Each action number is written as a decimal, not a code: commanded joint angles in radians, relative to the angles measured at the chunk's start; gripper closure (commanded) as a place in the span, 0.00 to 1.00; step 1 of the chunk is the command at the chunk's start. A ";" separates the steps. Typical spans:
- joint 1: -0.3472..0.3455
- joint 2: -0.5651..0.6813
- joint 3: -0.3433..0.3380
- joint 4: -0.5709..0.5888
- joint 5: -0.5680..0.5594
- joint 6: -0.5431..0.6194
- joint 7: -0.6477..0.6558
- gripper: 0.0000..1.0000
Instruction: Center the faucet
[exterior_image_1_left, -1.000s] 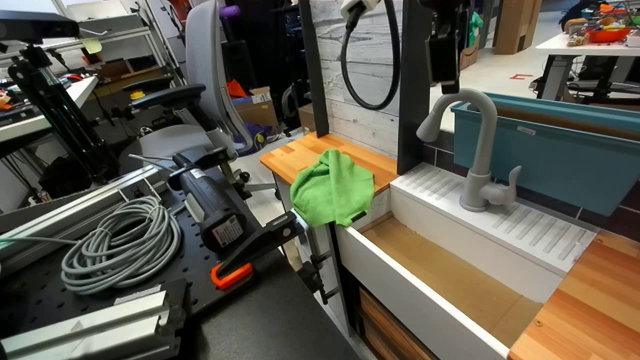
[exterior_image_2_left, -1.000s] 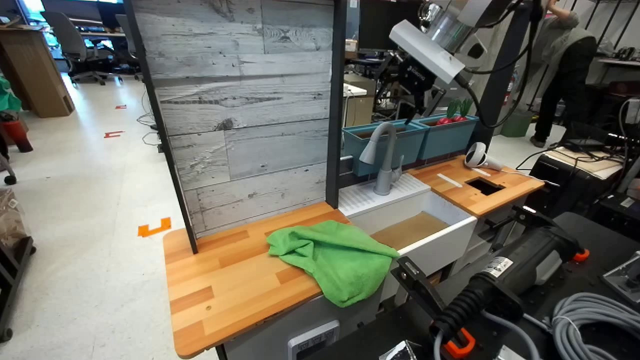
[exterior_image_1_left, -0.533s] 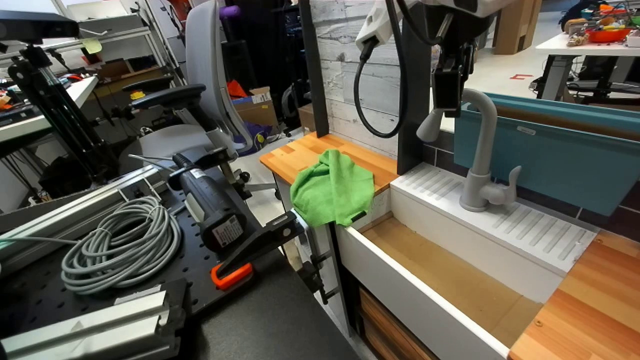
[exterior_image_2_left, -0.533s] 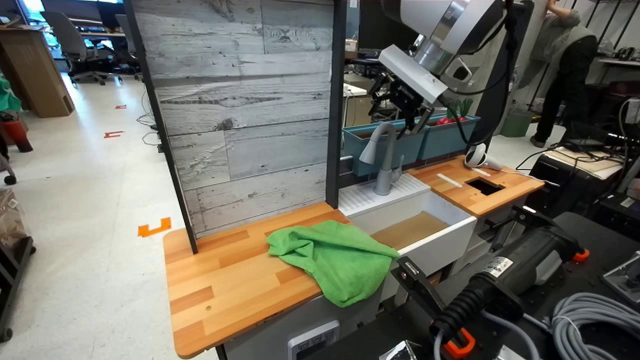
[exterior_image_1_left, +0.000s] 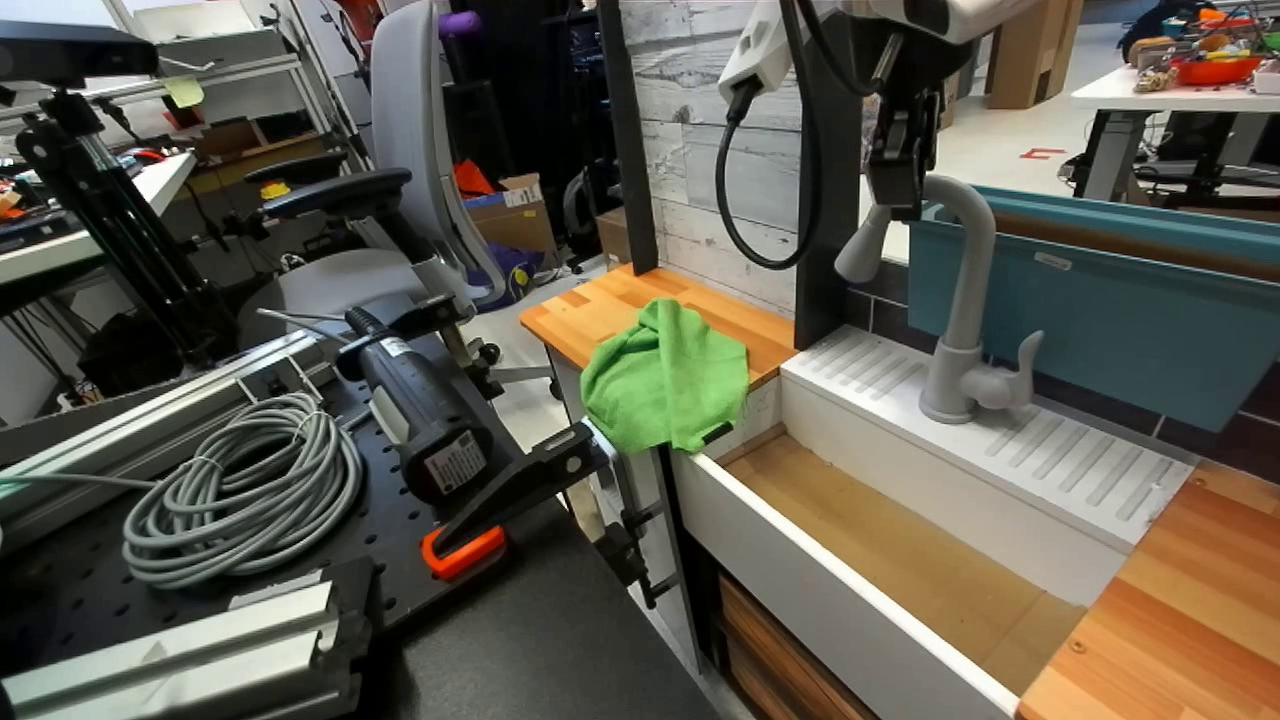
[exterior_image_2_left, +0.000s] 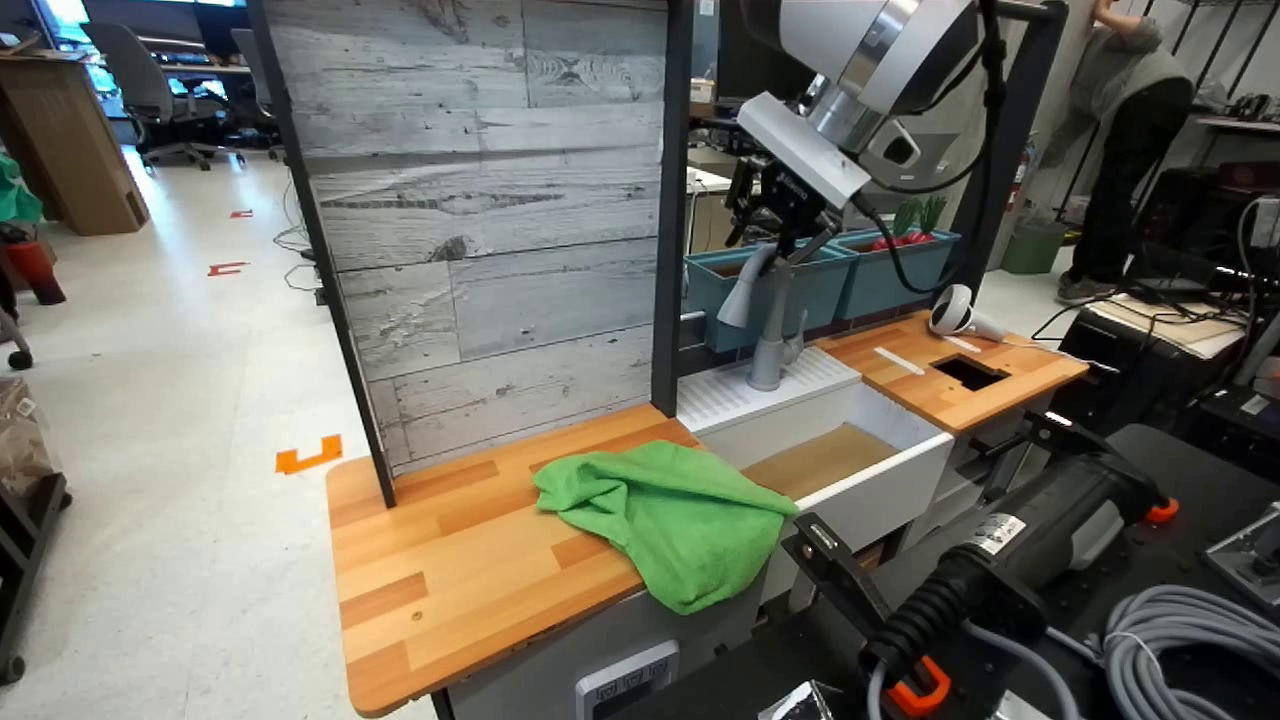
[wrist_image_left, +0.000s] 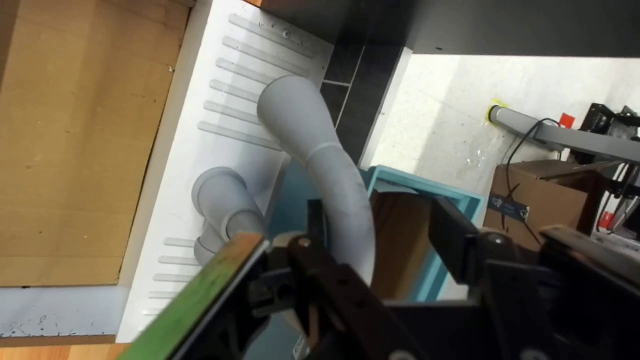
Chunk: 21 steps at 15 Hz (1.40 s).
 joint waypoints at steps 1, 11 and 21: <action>0.008 -0.012 -0.011 -0.001 -0.038 -0.055 0.011 0.73; 0.056 -0.110 -0.195 -0.072 -0.527 -0.324 0.036 0.94; 0.070 -0.146 -0.229 -0.059 -0.834 -0.445 -0.095 0.94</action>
